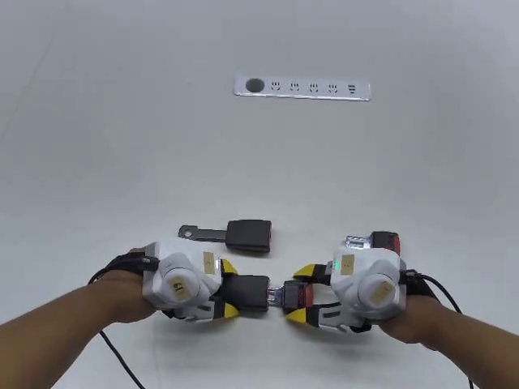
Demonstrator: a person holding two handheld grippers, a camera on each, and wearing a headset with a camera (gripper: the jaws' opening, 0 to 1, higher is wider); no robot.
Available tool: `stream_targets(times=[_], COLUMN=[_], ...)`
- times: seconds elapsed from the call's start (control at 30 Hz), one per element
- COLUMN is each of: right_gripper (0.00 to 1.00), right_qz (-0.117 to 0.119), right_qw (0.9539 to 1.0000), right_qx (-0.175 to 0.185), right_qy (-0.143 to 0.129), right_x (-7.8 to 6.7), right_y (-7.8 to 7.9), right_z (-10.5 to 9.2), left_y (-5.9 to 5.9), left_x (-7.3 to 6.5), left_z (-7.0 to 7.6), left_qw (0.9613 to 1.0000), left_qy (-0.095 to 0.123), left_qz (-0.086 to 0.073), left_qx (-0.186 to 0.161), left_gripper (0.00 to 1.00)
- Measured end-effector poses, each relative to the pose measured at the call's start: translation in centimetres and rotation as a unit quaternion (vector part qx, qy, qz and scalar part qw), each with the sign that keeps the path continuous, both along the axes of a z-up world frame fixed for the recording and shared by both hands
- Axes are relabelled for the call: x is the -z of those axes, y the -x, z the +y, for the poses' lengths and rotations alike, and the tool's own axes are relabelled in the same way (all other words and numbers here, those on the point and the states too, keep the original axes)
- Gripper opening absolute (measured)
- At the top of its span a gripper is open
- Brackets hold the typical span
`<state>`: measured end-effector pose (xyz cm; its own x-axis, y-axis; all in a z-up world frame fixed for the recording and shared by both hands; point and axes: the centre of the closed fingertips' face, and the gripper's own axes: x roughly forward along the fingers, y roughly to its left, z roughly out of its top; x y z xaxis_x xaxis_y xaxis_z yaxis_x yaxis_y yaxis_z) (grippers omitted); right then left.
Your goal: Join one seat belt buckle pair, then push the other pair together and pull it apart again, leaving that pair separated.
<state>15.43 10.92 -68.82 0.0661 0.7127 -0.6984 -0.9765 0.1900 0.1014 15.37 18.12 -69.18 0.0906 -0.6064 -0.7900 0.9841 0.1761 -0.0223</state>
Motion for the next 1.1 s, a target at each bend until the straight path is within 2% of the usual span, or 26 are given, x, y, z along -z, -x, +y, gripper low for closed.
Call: stream_targets(times=[0.73,0.77,0.8,0.83,1.1], right_gripper=[0.34,0.34,0.34,0.34,0.34], right_qz=[0.001,-0.004,0.0,0.001,-0.001], right_qw=[0.9999,0.9999,0.9999,0.9999,0.9999], right_qx=[0.011,0.01,0.012,0.013,0.01], right_qy=[-0.007,0.012,0.0,-0.002,0.002], right_x=[0.5,0.8,0.8,0.9,1.0], right_y=[-0.1,-0.3,-0.3,-0.2,0.1], right_z=[1.9,1.2,1.5,1.6,2.0], left_y=[0.0,0.1,0.0,0.0,0.0], left_x=[0.1,0.0,0.0,0.0,-0.3], left_z=[0.0,0.1,0.1,0.1,0.1], left_qw=[1.0,1.0,1.0,1.0,1.0], left_qy=[0.005,0.006,0.007,0.008,0.008], left_qz=[-0.001,0.003,0.001,0.001,0.0], left_qx=[0.002,0.003,0.003,0.002,0.003], left_gripper=[0.33,0.33,0.33,0.33,0.33])
